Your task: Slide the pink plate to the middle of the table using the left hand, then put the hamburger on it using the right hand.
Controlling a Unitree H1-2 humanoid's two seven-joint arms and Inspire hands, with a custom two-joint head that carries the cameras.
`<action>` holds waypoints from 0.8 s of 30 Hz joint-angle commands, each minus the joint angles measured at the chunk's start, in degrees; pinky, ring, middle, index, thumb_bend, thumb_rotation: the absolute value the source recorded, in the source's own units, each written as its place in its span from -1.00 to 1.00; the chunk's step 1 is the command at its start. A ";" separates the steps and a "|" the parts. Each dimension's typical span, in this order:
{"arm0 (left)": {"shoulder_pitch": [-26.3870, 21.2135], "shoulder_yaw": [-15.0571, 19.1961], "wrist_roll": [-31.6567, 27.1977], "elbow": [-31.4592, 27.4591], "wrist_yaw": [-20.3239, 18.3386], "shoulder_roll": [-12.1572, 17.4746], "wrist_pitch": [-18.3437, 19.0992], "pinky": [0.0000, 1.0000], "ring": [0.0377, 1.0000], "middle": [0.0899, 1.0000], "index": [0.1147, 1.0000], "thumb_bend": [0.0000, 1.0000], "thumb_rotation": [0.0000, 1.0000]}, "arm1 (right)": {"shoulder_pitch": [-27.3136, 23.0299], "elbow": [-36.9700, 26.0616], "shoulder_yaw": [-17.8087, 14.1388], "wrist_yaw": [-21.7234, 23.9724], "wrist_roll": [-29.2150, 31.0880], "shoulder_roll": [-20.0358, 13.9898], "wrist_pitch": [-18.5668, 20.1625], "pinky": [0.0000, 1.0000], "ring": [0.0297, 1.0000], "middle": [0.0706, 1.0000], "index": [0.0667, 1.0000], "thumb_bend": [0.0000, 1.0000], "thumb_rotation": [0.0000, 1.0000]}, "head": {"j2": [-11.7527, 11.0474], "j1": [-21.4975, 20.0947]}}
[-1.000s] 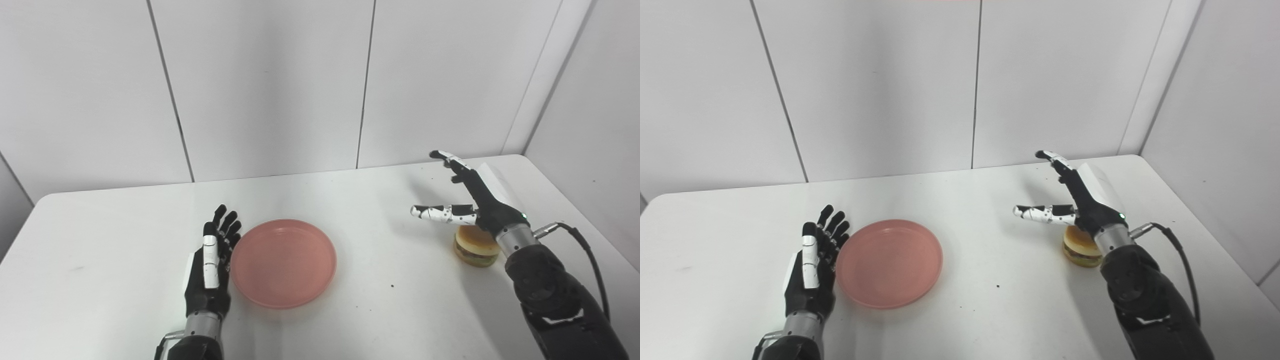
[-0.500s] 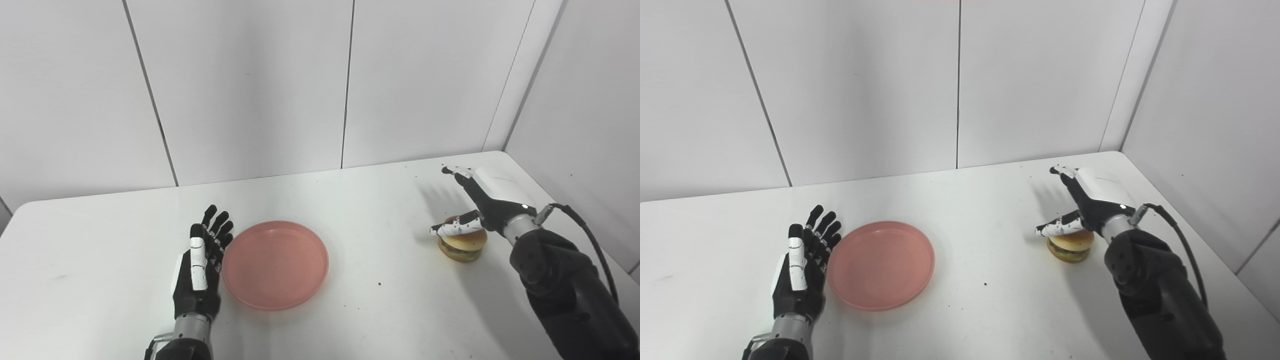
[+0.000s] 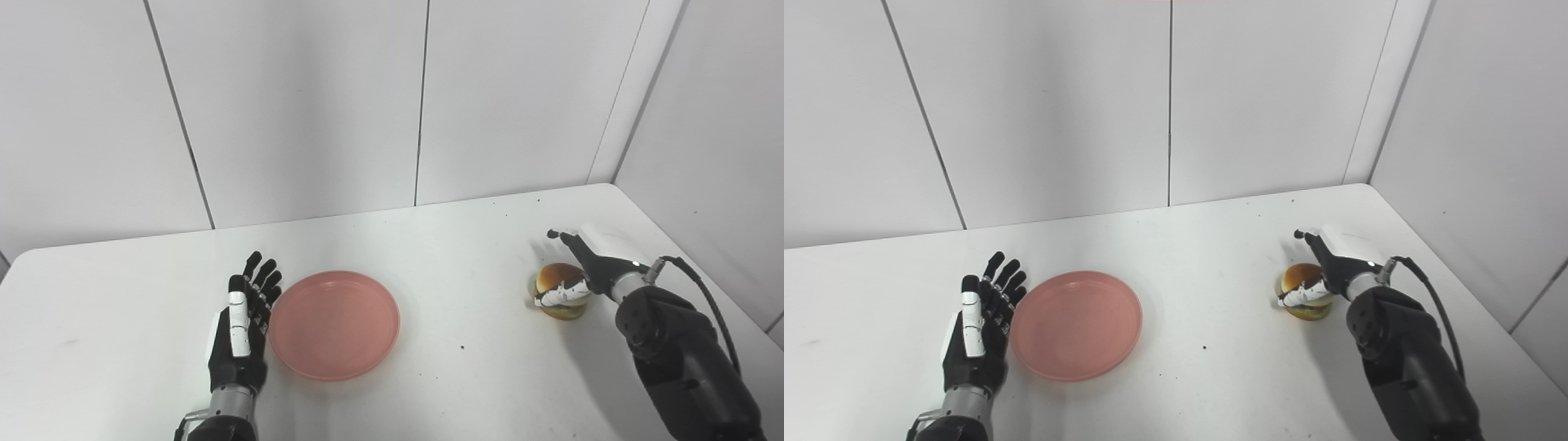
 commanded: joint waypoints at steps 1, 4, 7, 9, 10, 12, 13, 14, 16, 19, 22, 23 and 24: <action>3.67 0.47 0.11 2.91 -0.62 0.89 -0.85 0.89 0.84 0.82 0.81 0.49 1.00 | -2.88 0.16 -0.55 0.09 0.98 -2.20 0.09 0.75 0.83 0.85 0.73 0.97 -0.36 | 0.03 0.09; 3.80 0.47 -0.02 2.75 -0.71 0.80 -0.88 0.89 0.84 0.82 0.81 0.49 1.00 | -3.52 2.36 0.47 0.17 2.97 -3.03 -0.10 0.66 0.82 0.85 0.74 1.00 -0.34 | 0.05 0.15; 3.91 0.49 -0.11 2.53 -0.75 0.81 -0.64 0.88 0.84 0.82 0.81 0.50 1.00 | -3.76 4.16 1.40 -0.95 4.31 -3.72 -0.31 0.68 0.81 0.83 0.72 0.97 -0.38 | 0.08 0.20; 3.93 0.53 -0.25 2.70 -0.94 0.87 -0.83 0.88 0.84 0.82 0.82 0.50 1.00 | -3.76 4.84 1.63 -1.49 5.39 -4.10 -0.34 0.67 0.80 0.83 0.70 0.92 -0.43 | 0.16 0.29; 3.95 0.54 -0.37 2.72 -1.08 0.92 -0.80 0.88 0.84 0.83 0.82 0.50 1.00 | -3.79 5.31 1.69 -1.88 5.89 -4.26 -0.35 0.66 0.79 0.82 0.69 0.90 -0.45 | 0.17 0.32; 3.96 0.54 -0.47 2.75 -1.23 0.96 -0.80 0.88 0.85 0.83 0.83 0.49 1.00 | -3.82 5.85 1.70 -2.71 6.61 -4.36 -0.29 0.50 0.63 0.68 0.56 0.82 -0.55 | 0.17 0.32; 3.97 0.57 -0.43 2.72 -1.13 0.92 -0.74 0.88 0.85 0.83 0.82 0.49 1.00 | -3.68 5.79 1.58 -3.61 6.79 -4.25 -0.24 0.35 0.48 0.55 0.50 0.78 -0.60 | 0.22 0.37; 3.95 0.64 -0.41 2.80 -0.94 0.83 -0.85 0.87 0.84 0.82 0.81 0.49 1.00 | -3.51 5.58 1.45 -4.37 7.03 -4.15 -0.15 0.19 0.28 0.38 0.37 0.70 -0.69 | 0.22 0.37; 3.90 0.73 -0.32 2.93 -0.68 0.67 -1.05 0.87 0.83 0.81 0.80 0.50 1.00 | -3.24 5.32 0.75 -6.32 7.94 -3.56 -0.02 0.03 0.11 0.22 0.30 0.63 -0.77 | 0.28 0.49; 3.96 0.51 -0.23 2.55 -1.10 0.78 -0.96 0.88 0.84 0.82 0.81 0.51 1.00 | -3.02 5.27 0.36 -8.89 9.27 -3.07 -0.35 -0.36 -0.30 -0.08 -0.05 0.12 -0.98 | 0.26 0.80; 3.86 0.56 -0.20 2.66 -0.99 0.76 -0.99 0.90 0.86 0.84 0.83 0.51 1.00 | -2.74 4.87 0.64 -11.78 9.55 -2.86 -0.72 -0.35 -0.30 -0.21 -0.02 0.05 -1.00 | 0.26 0.87; 3.80 0.68 -0.19 2.73 -0.75 0.62 -1.01 0.89 0.85 0.83 0.82 0.52 1.00 | -2.75 4.67 0.66 -12.57 9.24 -2.62 -0.46 -0.34 -0.30 -0.21 -0.02 0.05 -1.00 | 0.17 0.94; 3.79 0.78 -0.23 2.72 -0.59 0.49 -0.97 0.88 0.84 0.82 0.81 0.51 1.00 | -2.79 4.47 0.57 -13.35 8.91 -2.29 -0.22 -0.33 -0.29 -0.21 -0.02 0.05 -1.00 | 0.17 0.94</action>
